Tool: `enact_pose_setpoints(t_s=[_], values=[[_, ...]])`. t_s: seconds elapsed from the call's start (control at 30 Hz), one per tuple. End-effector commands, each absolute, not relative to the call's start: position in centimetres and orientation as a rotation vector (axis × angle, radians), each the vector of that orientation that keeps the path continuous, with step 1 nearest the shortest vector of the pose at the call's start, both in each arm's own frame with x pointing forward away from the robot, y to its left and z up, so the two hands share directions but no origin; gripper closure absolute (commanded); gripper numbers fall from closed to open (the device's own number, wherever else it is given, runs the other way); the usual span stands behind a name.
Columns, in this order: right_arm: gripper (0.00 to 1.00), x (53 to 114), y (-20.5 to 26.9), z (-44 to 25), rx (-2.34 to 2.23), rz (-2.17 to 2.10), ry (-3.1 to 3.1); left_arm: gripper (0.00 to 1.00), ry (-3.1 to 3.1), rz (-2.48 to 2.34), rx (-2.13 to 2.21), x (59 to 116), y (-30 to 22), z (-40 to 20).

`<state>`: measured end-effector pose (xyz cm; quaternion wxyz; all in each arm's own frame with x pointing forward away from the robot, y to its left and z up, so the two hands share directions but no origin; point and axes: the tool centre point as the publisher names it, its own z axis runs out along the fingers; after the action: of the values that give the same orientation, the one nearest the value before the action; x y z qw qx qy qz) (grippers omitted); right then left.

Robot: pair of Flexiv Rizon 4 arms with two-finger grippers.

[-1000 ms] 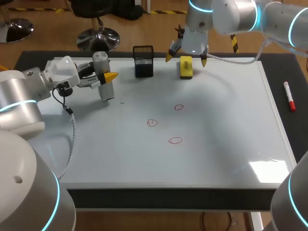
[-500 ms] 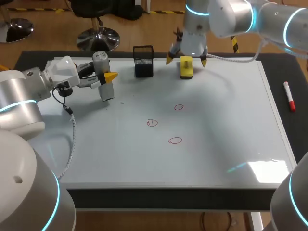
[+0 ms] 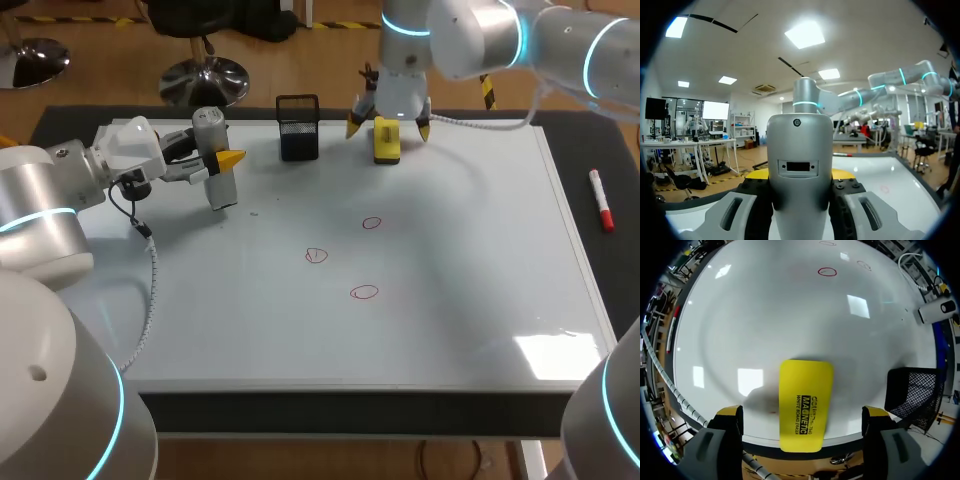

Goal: Pick up the inspection probe, press it on each red-marked spot on the whiteboard one by one, put down the probe, pick up the eraser, and wipe off all the red marks.

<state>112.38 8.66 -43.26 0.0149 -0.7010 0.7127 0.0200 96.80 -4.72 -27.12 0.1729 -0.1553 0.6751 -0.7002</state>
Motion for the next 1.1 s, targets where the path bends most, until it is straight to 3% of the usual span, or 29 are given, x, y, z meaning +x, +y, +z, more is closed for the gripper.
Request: enact_pose_setpoints(t_s=[0.03,0.1,0.13,0.2,0.33,0.4,0.57,0.63,0.7,1.1], values=[[0.00,112.9,8.7,-43.3,-2.205,0.054,2.227,1.00,1.911,-1.986,-0.441,96.8,-4.8,-27.1],[0.00,113.0,8.6,-43.4,-2.209,0.046,2.228,1.00,1.911,-1.986,-0.441,96.8,-4.8,-27.1],[0.07,113.1,8.6,-43.4,-2.209,0.043,2.232,1.00,1.911,-1.986,-0.441,96.8,-4.8,-27.1],[0.10,113.2,8.4,-43.4,-2.211,0.035,2.239,1.00,1.911,-1.986,-0.441,96.8,-4.8,-27.1],[0.31,113.2,8.3,-43.4,-2.220,0.027,2.244,1.00,1.911,-1.986,-0.441,96.8,-4.8,-27.1],[0.49,113.3,8.2,-43.6,-2.220,0.025,2.246,1.00,1.911,-1.986,-0.441,96.8,-4.8,-27.1],[0.61,113.3,8.2,-43.5,-2.220,0.019,2.245,1.00,1.911,-1.986,-0.441,96.8,-4.8,-27.1],[0.75,113.3,8.1,-43.4,-2.222,0.018,2.245,1.00,1.911,-1.986,-0.441,96.8,-4.8,-27.1],[1.00,113.3,8.0,-43.3,-2.225,0.018,2.246,1.00,1.911,-1.986,-0.441,96.8,-4.8,-27.1],[1.00,114.2,7.6,-41.5,-2.183,0.037,2.303,1.00,1.911,-1.986,-0.441,96.8,-4.8,-27.1]])
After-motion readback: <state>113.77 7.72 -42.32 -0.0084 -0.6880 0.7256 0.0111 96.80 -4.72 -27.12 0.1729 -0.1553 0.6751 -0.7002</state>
